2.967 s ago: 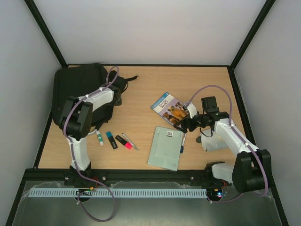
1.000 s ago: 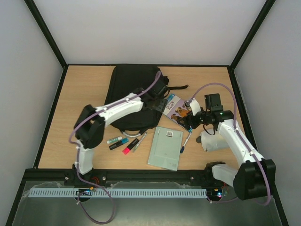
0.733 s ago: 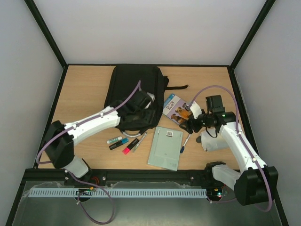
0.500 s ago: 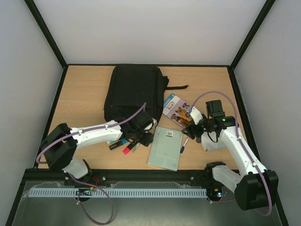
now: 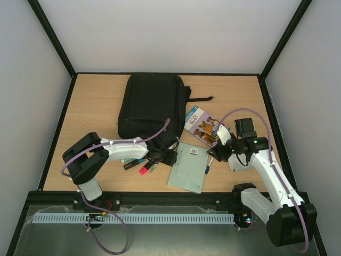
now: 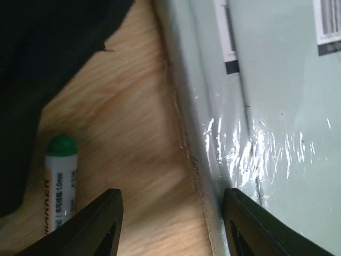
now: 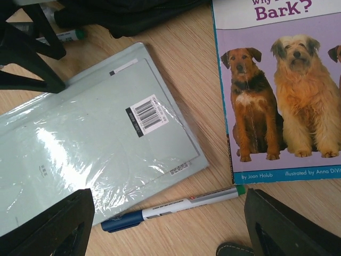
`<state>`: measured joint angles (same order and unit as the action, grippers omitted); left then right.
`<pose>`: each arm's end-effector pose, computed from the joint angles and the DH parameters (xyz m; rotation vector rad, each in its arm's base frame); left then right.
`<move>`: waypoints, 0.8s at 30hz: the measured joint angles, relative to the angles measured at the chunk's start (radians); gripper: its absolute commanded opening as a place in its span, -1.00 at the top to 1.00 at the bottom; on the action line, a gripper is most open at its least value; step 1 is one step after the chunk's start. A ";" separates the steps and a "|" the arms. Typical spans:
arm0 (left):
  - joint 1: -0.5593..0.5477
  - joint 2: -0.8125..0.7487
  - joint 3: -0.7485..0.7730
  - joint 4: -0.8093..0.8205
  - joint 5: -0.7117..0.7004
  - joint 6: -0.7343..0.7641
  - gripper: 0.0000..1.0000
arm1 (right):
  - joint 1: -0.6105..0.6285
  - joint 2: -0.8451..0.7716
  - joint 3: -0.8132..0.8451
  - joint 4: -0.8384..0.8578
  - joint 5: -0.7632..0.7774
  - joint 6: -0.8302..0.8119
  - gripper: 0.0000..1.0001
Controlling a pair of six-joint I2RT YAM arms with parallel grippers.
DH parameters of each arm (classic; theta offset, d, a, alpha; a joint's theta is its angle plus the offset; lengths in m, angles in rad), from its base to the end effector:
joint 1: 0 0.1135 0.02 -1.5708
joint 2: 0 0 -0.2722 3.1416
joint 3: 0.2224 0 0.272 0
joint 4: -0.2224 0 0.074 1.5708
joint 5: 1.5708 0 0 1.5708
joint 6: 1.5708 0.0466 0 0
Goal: Pack the student bag
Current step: Move the student bag to the center of the board, then pick up the book from the center of the board.
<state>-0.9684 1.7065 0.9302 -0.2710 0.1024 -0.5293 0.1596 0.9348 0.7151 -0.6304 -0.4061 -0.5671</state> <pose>0.1934 -0.2897 0.1359 0.6387 2.6882 -0.6076 0.2018 0.0511 0.2454 -1.0032 2.1267 0.2940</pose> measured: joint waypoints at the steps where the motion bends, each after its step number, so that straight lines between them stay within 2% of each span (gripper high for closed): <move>1: 0.005 0.005 0.005 0.002 -0.009 -0.009 -0.11 | 0.000 0.000 -0.001 0.000 0.000 0.003 -0.55; 6: 0.029 0.000 -0.006 0.011 -0.038 -0.075 -0.12 | 0.000 0.000 -0.003 0.001 0.004 0.008 -0.55; 16: 0.130 -0.178 -0.190 0.000 -0.097 -0.149 -0.17 | 0.000 0.021 -0.035 0.018 -0.005 0.011 -0.55; 24: 0.222 -0.278 -0.272 -0.033 -0.104 -0.151 -0.22 | 0.000 0.034 -0.037 0.031 -0.019 0.016 -0.55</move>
<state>-0.7467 1.4284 0.6586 -0.3038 -0.0013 -0.6804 0.1600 0.9688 0.6781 -0.5999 -0.4248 -0.5510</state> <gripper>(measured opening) 0.594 0.777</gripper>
